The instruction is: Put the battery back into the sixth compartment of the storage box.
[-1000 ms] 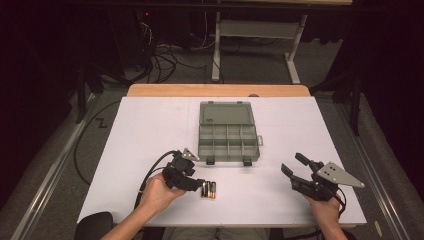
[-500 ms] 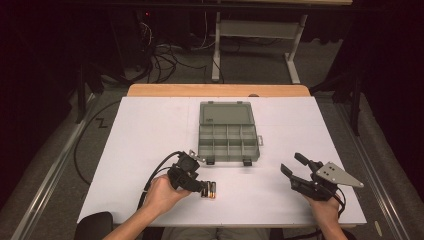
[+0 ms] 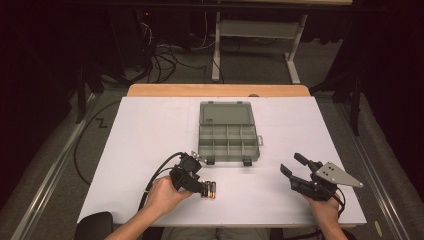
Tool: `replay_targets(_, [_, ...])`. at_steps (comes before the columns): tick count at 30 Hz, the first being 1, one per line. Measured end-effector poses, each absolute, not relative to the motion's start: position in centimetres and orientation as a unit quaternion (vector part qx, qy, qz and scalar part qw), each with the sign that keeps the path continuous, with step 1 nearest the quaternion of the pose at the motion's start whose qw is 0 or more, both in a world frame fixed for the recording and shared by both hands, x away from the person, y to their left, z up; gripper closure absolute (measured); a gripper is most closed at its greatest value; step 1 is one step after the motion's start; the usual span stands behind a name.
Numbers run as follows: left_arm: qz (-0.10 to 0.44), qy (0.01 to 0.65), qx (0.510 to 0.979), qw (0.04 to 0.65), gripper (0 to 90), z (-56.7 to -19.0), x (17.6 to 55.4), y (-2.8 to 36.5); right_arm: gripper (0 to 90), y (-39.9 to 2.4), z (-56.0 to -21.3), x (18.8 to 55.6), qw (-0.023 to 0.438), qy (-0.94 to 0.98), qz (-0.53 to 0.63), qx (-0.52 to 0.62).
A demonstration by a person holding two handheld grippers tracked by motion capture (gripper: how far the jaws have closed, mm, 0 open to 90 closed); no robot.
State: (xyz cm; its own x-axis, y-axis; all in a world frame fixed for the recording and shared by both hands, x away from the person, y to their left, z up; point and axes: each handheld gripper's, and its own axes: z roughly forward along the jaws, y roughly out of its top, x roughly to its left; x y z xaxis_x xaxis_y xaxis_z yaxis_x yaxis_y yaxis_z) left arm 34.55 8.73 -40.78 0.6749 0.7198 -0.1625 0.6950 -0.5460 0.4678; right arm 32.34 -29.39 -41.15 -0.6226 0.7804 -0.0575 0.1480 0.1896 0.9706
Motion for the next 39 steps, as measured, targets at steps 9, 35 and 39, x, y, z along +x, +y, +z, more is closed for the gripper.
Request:
replay_targets(9, [0.017,0.408,0.877,0.255,57.1,-40.78,34.51,8.81,37.1,-29.34,-41.14,32.31,0.286,0.717,0.549,0.320])
replay_targets(35, [0.016,0.405,0.877,0.257,61.6,-41.22,34.11,8.84,38.2,-29.38,-41.08,32.13,0.292,0.714,0.550,0.320])
replay_targets(39, [0.022,0.401,0.881,0.251,63.8,-41.28,34.01,8.82,38.2,-29.39,-41.07,32.13,0.292,0.714,0.551,0.320])
